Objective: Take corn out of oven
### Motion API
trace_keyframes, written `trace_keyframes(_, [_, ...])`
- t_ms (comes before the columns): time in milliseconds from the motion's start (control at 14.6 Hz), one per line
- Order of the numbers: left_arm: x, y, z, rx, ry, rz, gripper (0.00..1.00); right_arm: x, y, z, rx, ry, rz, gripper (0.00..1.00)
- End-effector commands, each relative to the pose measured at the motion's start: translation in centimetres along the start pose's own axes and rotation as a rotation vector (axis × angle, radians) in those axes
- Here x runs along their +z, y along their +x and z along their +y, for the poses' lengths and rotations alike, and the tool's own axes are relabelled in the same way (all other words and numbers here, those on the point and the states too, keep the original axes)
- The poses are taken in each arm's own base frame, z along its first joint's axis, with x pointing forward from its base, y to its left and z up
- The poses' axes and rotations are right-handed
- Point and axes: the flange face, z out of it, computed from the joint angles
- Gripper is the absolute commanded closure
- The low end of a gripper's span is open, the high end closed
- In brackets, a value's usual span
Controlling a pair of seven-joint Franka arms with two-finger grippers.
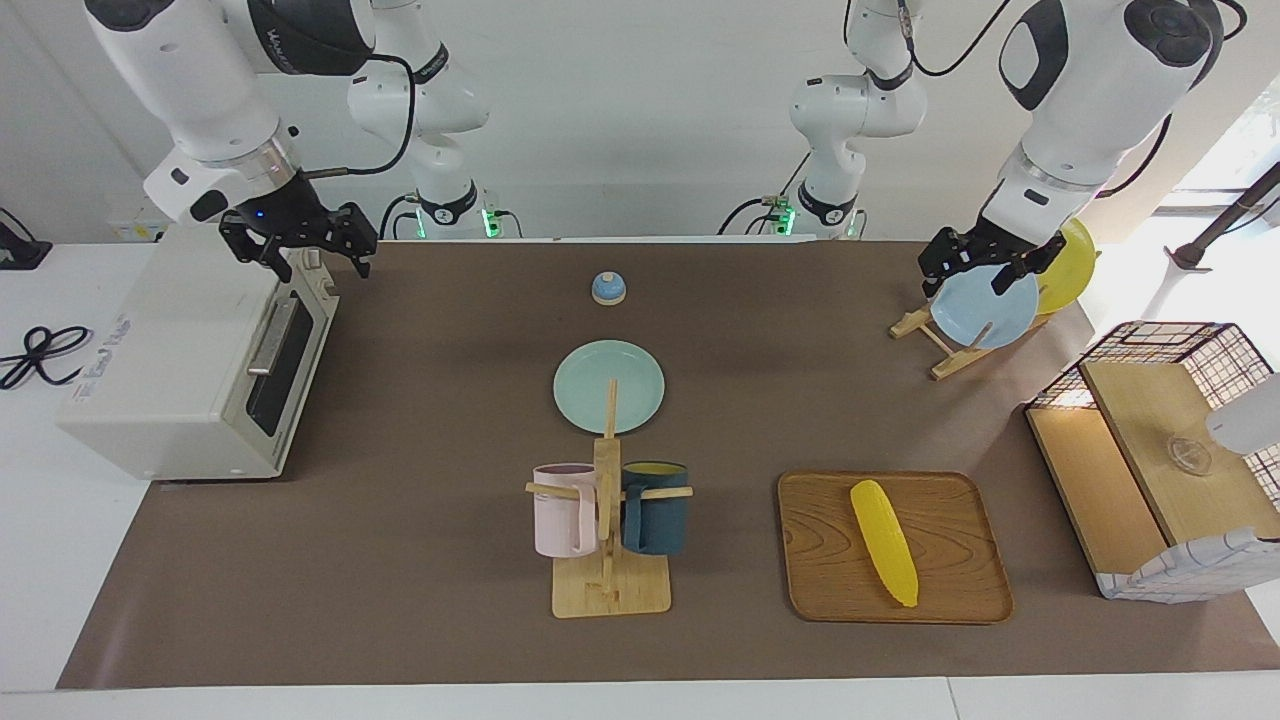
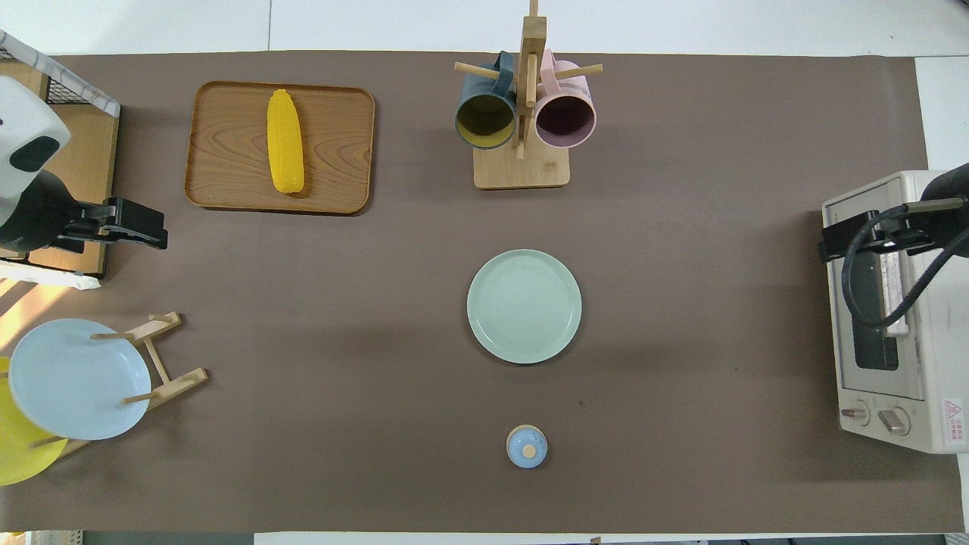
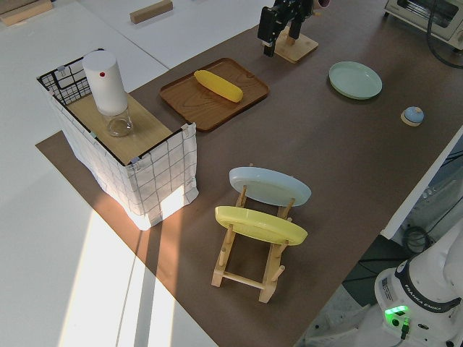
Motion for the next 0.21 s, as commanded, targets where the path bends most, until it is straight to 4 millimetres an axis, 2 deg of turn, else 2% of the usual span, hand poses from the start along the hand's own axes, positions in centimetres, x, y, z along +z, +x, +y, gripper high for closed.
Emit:
trace_keyframes(0, [-0.19,0.51,0.12,0.021,0.026,0.014,0.0,-0.27,0.12,0.23,0.017,-0.004,-0.01,0.0])
trace_keyframes(137, [-0.22,0.54,0.14,0.021,0.024,0.017,0.0,-0.31,0.17,0.27,0.016,-0.007,-0.006,0.0])
